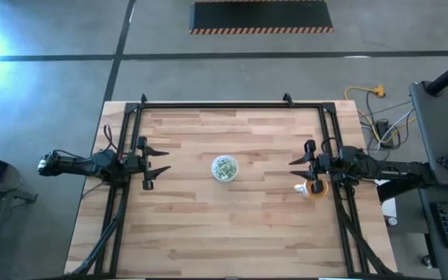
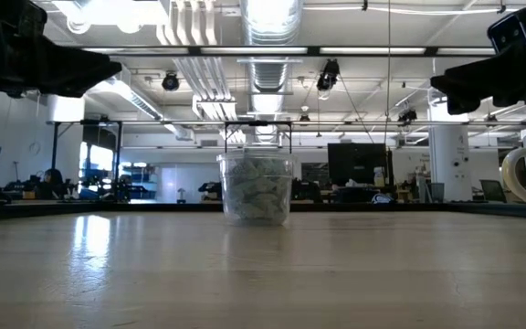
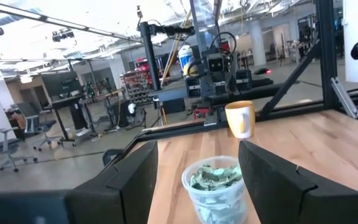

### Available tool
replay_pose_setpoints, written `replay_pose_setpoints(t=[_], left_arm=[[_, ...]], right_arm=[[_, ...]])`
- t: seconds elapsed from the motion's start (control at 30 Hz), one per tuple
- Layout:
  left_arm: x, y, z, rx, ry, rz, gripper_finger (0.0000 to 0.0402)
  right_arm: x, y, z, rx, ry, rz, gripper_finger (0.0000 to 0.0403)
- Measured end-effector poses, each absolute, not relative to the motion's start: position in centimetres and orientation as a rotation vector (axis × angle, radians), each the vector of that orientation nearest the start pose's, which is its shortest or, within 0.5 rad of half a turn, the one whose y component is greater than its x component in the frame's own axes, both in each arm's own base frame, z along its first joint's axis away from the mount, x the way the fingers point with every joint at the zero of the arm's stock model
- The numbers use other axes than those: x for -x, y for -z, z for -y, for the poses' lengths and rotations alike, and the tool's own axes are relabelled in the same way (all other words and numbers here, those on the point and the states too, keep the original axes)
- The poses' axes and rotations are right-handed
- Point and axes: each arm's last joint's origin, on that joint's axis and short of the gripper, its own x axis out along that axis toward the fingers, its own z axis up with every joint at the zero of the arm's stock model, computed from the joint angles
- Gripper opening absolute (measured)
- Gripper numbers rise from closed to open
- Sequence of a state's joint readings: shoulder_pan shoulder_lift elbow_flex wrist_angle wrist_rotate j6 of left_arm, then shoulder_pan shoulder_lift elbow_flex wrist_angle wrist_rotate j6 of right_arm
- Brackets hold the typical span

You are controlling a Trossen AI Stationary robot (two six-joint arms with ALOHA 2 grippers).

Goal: Pick and place Stevia / Truvia into bins
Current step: Return to Home Position

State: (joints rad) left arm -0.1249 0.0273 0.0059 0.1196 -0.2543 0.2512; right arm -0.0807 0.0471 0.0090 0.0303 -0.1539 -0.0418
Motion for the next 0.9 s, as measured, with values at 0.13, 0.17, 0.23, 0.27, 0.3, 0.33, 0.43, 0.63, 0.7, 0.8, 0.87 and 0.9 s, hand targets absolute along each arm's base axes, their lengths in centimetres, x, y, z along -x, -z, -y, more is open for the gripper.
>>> replay_pose_setpoints(t=[0.13,0.17,0.23,0.27,0.3,0.33,0.43,0.63,0.7,0.8,0.87,0.9], left_arm=[[-9.78,-17.45,0.49,-0.232,-0.140,0.076,0.0208],[-9.79,-17.45,0.50,-0.231,-0.140,0.076,0.0208],[-9.79,-17.44,0.50,-0.225,-0.140,0.075,0.0208],[-9.80,-17.42,0.50,-0.223,-0.140,0.075,0.0208],[-9.81,-17.41,0.49,-0.215,-0.140,0.074,0.0208],[-9.83,-17.39,0.49,-0.203,-0.140,0.072,0.0208],[-9.89,-17.32,0.50,-0.200,-0.138,0.064,0.0208],[-10.06,-17.15,0.52,-0.205,-0.136,0.043,0.0208],[-10.12,-17.07,0.53,-0.207,-0.135,0.033,0.0208],[-10.19,-16.97,0.54,-0.209,-0.135,0.022,0.0208],[-10.24,-16.90,0.53,-0.210,-0.137,0.014,0.0208],[-10.26,-16.87,0.54,-0.211,-0.137,0.010,0.0208]], right_arm=[[-9.97,-16.59,0.50,0.049,-0.026,-0.006,0.0121],[-9.97,-16.57,0.55,0.047,-0.007,-0.008,0.0120],[-9.97,-16.50,0.60,0.047,0.010,-0.016,0.0121],[-9.98,-16.46,0.60,0.048,0.010,-0.020,0.0122],[-9.98,-16.44,0.61,0.050,0.011,-0.023,0.0123],[-9.99,-16.42,0.62,0.050,0.017,-0.024,0.0124],[-9.98,-16.40,0.68,0.046,0.035,-0.028,0.0127],[-9.99,-16.39,0.67,0.035,0.034,-0.028,0.0130],[-9.99,-16.39,0.67,0.033,0.033,-0.028,0.0128],[-9.99,-16.39,0.67,0.032,0.033,-0.029,0.0124],[-9.99,-16.39,0.67,0.032,0.032,-0.028,0.0122],[-9.99,-16.40,0.67,0.032,0.032,-0.027,0.0121]])
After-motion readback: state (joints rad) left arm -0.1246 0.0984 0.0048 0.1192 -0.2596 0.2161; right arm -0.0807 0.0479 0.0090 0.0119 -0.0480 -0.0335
